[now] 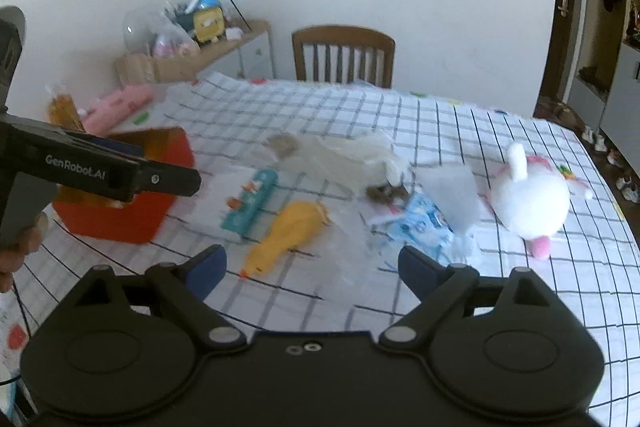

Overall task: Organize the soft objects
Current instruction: 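Withdraw both tools from the tin back toward the items on the table, then grasp the yellow rubber duck with left tool while right tool grasps the clear plastic bag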

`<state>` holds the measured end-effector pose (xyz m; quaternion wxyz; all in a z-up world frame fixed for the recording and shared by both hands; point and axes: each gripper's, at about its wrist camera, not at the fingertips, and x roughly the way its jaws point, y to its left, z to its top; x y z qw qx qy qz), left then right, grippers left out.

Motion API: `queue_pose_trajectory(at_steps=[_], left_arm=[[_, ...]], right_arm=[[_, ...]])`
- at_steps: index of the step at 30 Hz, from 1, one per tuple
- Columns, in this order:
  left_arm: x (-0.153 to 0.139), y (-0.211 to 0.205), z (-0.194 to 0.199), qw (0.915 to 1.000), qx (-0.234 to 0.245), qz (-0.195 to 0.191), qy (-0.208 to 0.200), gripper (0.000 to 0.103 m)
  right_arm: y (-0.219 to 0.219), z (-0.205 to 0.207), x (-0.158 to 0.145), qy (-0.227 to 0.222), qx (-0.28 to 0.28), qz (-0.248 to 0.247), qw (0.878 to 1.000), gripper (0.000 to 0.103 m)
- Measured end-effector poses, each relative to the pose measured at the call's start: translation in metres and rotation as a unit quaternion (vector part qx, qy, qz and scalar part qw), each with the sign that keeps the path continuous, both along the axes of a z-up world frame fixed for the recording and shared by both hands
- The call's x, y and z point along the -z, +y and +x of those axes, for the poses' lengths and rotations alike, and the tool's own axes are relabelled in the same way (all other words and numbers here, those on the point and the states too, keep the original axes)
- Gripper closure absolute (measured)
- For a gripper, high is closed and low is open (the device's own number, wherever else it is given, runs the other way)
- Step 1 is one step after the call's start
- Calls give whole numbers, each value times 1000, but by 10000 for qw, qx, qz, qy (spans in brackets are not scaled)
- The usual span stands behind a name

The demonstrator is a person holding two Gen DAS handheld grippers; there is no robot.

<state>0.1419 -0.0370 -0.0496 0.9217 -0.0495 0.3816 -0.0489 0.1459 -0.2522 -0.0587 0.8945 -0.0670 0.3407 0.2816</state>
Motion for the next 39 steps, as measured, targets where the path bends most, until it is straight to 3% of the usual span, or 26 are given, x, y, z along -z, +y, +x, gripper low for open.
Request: queue_pose_trajectory(at_steps=[9,22,24,26,30,32,39], left_arm=[[40,-26,34,9996,114,126,233,1],[69,-42,84,9989,182,259,345,1],[72,-43,89,9988,192,258,362,1],[75,-44,92,9986,196,267,401,2],[79,-43,95,9986,188,263,417,3],[80,-43,96,9986,194,258,426,7],[87,-55,96,9962,513,440,542,45]], right_arm=[[-3,26,36,359,-215,-251,9988,11],[7,63,68,770,-274,-223,9964,27],[10,67,71,742,-264,-273,9965,33],[10,71,73,707,-201,-312,9968,46],[2,78,73,724,-125,-193,9971,62],[-2,82,75,721,-42,-262,9970,69],[-11,86,79,914,31,-99,9958,75]])
